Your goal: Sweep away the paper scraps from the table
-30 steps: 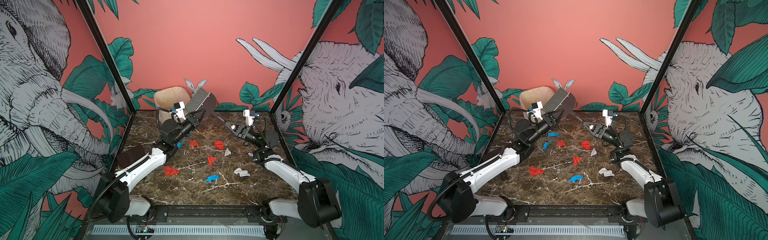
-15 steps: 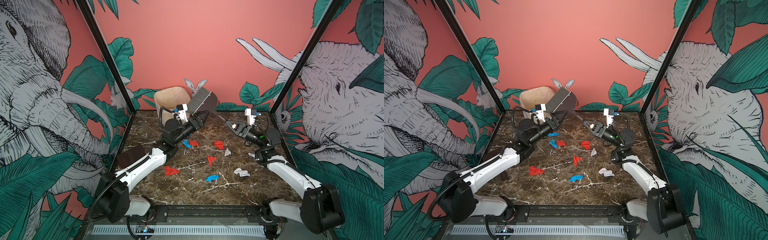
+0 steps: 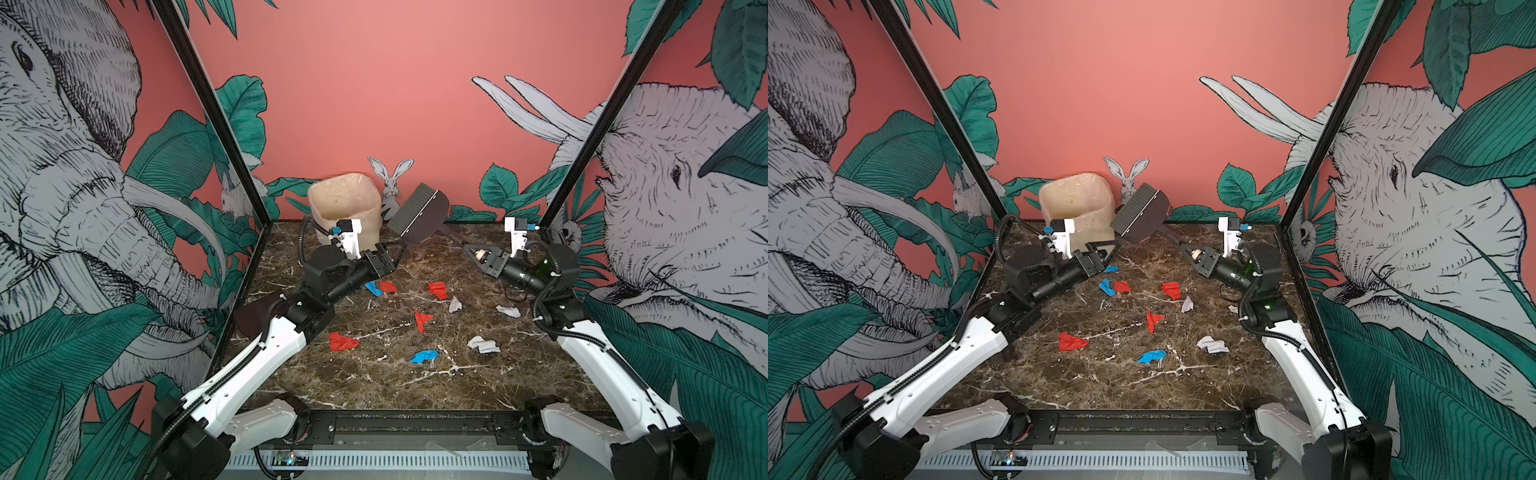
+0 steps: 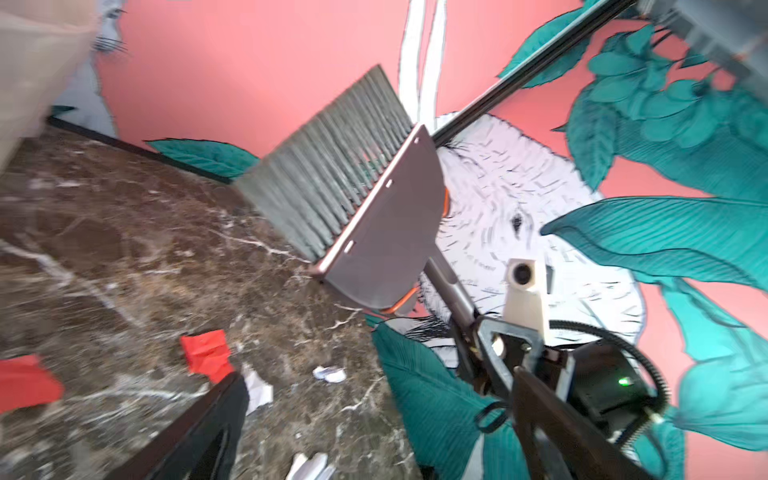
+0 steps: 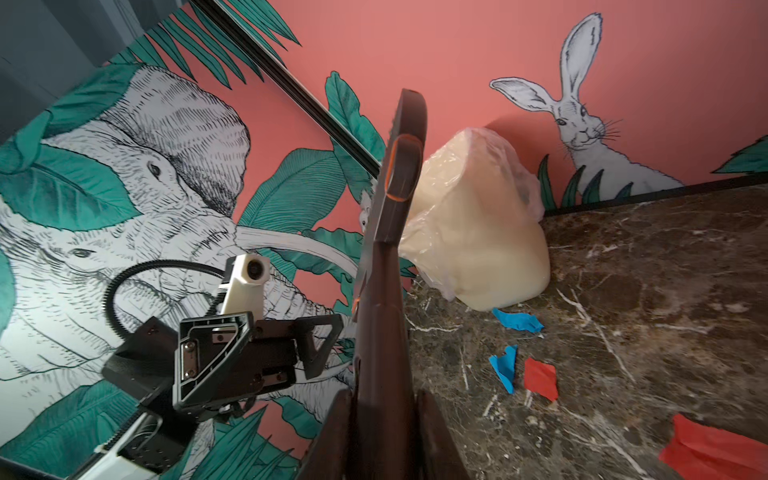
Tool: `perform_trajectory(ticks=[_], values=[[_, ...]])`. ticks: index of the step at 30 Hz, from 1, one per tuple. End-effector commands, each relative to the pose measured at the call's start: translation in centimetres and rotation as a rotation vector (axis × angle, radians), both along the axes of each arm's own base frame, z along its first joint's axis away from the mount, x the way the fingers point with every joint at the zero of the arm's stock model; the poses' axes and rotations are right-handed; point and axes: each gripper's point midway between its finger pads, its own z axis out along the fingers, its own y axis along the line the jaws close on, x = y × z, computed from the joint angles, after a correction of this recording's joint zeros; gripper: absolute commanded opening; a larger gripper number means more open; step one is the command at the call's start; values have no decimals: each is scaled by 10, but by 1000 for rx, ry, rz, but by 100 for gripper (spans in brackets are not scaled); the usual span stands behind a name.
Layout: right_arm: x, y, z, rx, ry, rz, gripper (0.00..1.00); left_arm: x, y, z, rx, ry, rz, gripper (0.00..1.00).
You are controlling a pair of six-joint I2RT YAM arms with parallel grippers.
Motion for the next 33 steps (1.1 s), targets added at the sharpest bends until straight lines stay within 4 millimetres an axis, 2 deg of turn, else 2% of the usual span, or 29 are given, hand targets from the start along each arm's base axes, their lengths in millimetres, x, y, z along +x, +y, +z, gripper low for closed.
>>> perform_trajectory(ticks=[1, 3, 4, 5, 9, 12, 18, 23, 26, 30, 33], values=[[-3, -10, -8, -119, -20, -42, 0, -13, 45, -60, 264, 137, 142, 99], [-5, -16, -15, -169, -2, -61, 0, -23, 76, -78, 346, 189, 249, 97], [-7, -18, -19, -198, 8, -68, 0, -30, 98, -90, 408, 230, 319, 96], [-9, -20, -22, -218, 16, -71, 0, -35, 113, -94, 448, 245, 369, 95], [-17, -27, -32, -284, 43, -81, 0, -62, 180, -120, 685, 352, 568, 99], [-23, -31, -37, -317, 55, -82, 0, -78, 212, -144, 794, 470, 629, 99], [-31, -35, -36, -370, 59, -78, 0, -86, 234, -191, 838, 708, 587, 99], [-35, -37, -36, -376, 62, -83, 0, -87, 253, -223, 785, 849, 586, 99], [-35, -37, -38, -369, 70, -78, 0, -83, 268, -234, 796, 899, 601, 98], [-35, -33, -39, -366, 91, -49, 0, -84, 296, -237, 905, 966, 651, 97], [-35, -32, -33, -366, 86, -40, 0, -82, 302, -244, 857, 995, 645, 96]])
